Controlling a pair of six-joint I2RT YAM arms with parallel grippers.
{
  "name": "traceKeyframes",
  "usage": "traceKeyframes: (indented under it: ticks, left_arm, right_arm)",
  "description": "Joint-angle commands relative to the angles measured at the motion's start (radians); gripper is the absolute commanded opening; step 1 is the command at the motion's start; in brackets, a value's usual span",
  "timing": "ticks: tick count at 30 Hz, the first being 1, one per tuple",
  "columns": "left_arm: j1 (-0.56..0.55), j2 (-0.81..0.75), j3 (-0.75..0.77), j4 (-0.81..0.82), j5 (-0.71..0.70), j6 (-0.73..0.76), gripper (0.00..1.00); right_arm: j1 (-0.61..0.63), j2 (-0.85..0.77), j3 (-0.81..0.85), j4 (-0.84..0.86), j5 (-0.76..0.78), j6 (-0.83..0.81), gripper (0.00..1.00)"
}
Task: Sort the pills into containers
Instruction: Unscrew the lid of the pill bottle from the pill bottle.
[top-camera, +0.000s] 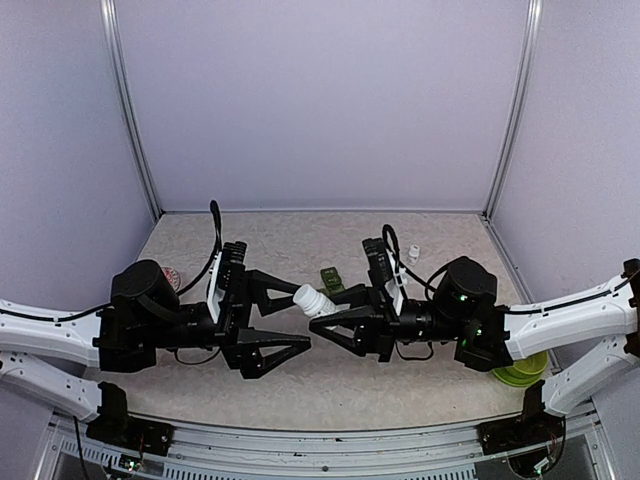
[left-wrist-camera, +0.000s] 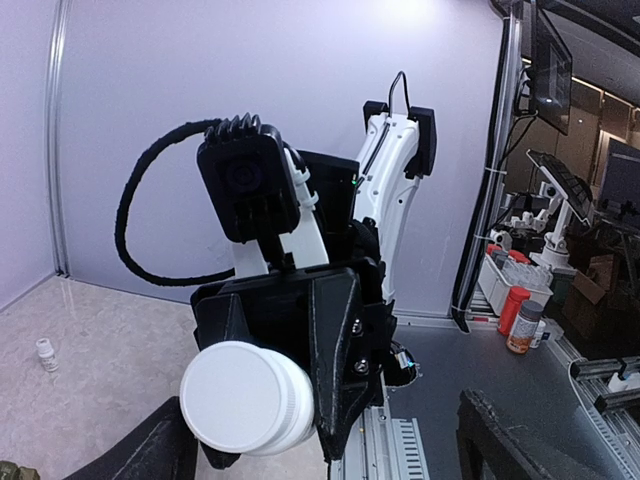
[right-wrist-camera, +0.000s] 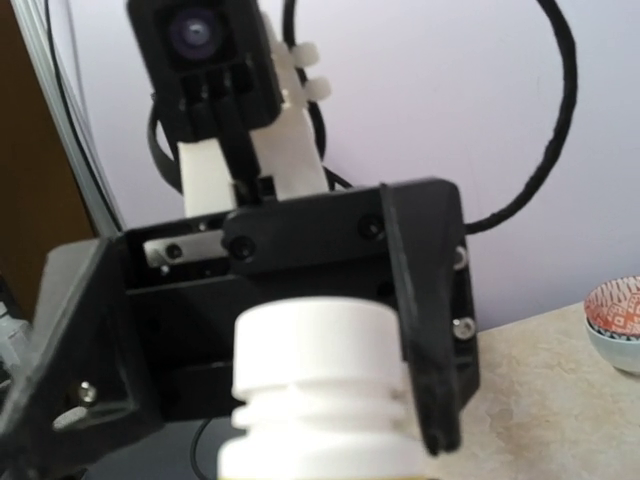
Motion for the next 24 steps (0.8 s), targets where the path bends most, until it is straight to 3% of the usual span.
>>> traceKeyframes:
  ticks: [1,6,24]
  left_arm:
    - [0.010,-0.033,-0.016,0.001,-0.022,0.001,0.90]
    - [0.016,-0.034,-0.005,0.008,-0.032,0.010,0.93]
    - [0.017,-0.007,0.002,0.038,0.001,-0.007,0.90]
  right_arm:
    - [0.000,-0.009,0.014,-0.004,-0.044,-0.018,0.12]
    - [0.016,0.068,0.048,0.024,-0.087,-0.004,0.12]
    - [0.026,0.224,0.101,0.137,-0.103,0.081,0.12]
